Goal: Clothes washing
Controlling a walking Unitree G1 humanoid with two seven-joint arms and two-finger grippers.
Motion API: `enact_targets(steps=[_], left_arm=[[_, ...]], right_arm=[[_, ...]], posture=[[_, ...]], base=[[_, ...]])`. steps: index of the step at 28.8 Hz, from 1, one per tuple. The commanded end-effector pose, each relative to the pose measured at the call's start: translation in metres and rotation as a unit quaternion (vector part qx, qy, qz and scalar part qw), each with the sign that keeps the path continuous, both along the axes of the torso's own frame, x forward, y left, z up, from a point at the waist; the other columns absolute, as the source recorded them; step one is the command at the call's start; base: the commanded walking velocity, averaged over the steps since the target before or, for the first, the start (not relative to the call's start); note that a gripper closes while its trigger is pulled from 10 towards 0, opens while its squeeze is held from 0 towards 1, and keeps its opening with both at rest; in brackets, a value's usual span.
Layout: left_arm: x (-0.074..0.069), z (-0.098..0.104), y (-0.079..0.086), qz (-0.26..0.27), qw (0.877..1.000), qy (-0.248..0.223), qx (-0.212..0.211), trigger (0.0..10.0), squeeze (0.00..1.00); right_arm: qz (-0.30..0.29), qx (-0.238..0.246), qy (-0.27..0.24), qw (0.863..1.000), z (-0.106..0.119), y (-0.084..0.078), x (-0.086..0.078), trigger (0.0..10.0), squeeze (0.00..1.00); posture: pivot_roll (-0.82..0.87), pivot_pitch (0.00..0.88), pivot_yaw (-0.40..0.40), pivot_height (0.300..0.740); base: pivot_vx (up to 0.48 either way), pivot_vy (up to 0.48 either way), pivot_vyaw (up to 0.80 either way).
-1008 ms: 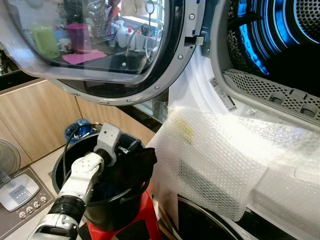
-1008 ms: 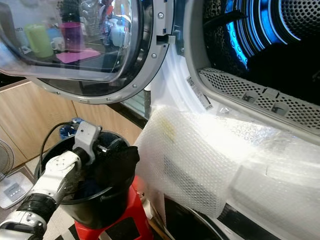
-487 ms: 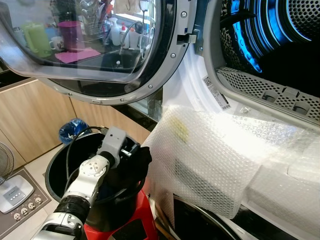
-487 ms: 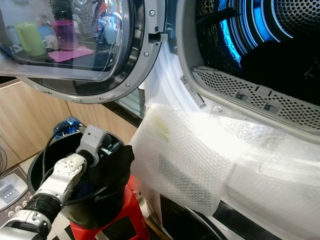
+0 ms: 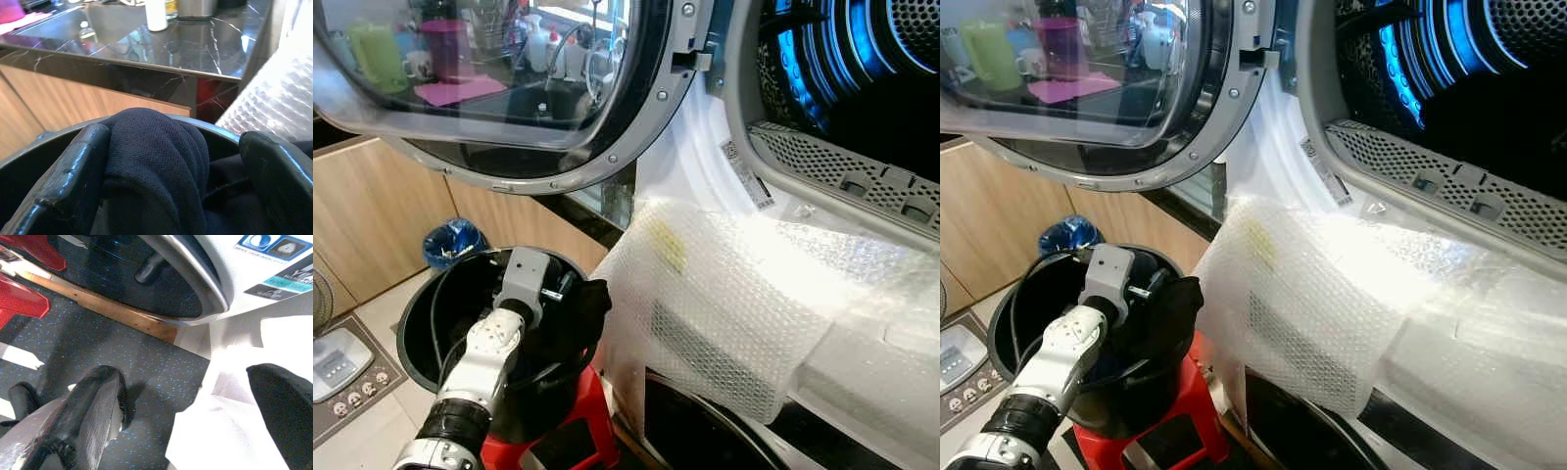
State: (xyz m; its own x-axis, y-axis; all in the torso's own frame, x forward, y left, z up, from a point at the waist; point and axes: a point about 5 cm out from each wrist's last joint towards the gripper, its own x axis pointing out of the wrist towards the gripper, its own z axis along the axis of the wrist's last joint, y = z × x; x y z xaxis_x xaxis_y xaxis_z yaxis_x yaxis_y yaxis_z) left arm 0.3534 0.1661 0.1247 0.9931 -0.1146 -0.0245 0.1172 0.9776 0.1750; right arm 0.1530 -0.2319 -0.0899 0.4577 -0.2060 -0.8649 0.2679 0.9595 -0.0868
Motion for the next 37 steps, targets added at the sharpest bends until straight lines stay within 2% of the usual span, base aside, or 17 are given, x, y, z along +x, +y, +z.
enact_targets(steps=[1,8,11,12,14,17,19,20,21,23,27,31,37], left_arm=[[-0.004,-0.005,0.004,0.022,1.0,0.014,-0.009,10.0,0.0],[-0.008,-0.01,0.01,0.074,0.996,0.029,-0.029,10.0,0.0],[-0.009,-0.015,0.011,0.09,0.994,0.046,-0.046,10.0,0.0],[-0.009,-0.024,0.012,0.117,0.989,0.07,-0.064,10.0,0.0],[-0.009,-0.027,0.013,0.131,0.985,0.084,-0.072,10.0,0.0],[-0.006,-0.026,0.017,0.142,0.983,0.087,-0.073,10.0,0.0],[-0.004,-0.023,0.026,0.151,0.979,0.1,-0.096,10.0,0.0],[-0.004,-0.024,0.029,0.154,0.978,0.104,-0.096,3.7,0.0],[-0.004,-0.025,0.032,0.161,0.977,0.109,-0.09,0.3,0.0],[-0.004,-0.022,0.035,0.172,0.974,0.106,-0.106,0.0,0.0],[-0.002,-0.016,0.034,0.162,0.978,0.091,-0.098,0.0,0.0],[0.001,-0.009,0.033,0.155,0.98,0.084,-0.098,0.0,0.0],[0.002,-0.008,0.034,0.144,0.981,0.087,-0.096,0.0,0.0]], right_arm=[[-0.003,-0.011,-0.001,1.0,0.003,-0.011,-0.001,10.0,0.0],[-0.001,-0.02,-0.014,1.0,0.009,-0.02,0.009,10.0,0.0],[-0.006,-0.022,-0.018,1.0,0.011,-0.023,0.011,10.0,0.0],[-0.005,-0.023,-0.019,1.0,0.012,-0.027,0.011,10.0,0.0],[-0.008,-0.025,-0.019,0.999,0.013,-0.03,0.011,10.0,0.0],[-0.017,-0.026,-0.021,0.999,0.013,-0.03,0.01,10.0,0.0],[-0.017,-0.018,-0.024,0.999,0.011,-0.021,0.013,10.0,0.0],[-0.021,-0.014,-0.026,0.999,0.01,-0.018,0.013,10.0,0.0],[-0.021,-0.012,-0.025,0.999,0.009,-0.015,0.013,10.0,0.0],[-0.019,-0.005,-0.024,1.0,0.008,-0.008,0.013,10.0,0.0],[-0.028,0.002,-0.027,0.999,0.006,-0.004,0.012,10.0,0.0],[-0.042,0.012,-0.016,0.999,0.0,0.006,0.003,10.0,0.0],[-0.05,0.023,-0.018,0.998,-0.002,0.016,0.004,10.0,0.0]], posture=[[-0.08,0.086,-0.097,0.74],[-0.08,0.092,-0.125,0.74],[-0.08,0.089,-0.13,0.74],[-0.09,0.077,-0.139,0.74],[-0.08,0.075,-0.138,0.74],[-0.07,0.074,-0.129,0.74],[-0.06,0.07,-0.107,0.74],[-0.05,0.079,-0.09,0.74],[-0.06,0.074,-0.082,0.74],[-0.05,0.074,-0.053,0.74],[-0.05,0.069,-0.04,0.74],[-0.04,0.065,-0.011,0.74],[-0.04,0.044,0.017,0.74]], base=[[0.0,0.0,0.0],[0.0,0.0,0.0],[0.0,0.0,0.0],[0.0,0.0,0.0],[0.0,0.0,0.0],[0.0,0.0,0.0],[0.0,0.0,0.0],[0.0,0.0,0.0],[0.0,0.0,0.0],[0.0,0.0,0.0],[0.0,0.0,0.0],[0.0,0.0,0.0],[0.0,0.0,0.0]])
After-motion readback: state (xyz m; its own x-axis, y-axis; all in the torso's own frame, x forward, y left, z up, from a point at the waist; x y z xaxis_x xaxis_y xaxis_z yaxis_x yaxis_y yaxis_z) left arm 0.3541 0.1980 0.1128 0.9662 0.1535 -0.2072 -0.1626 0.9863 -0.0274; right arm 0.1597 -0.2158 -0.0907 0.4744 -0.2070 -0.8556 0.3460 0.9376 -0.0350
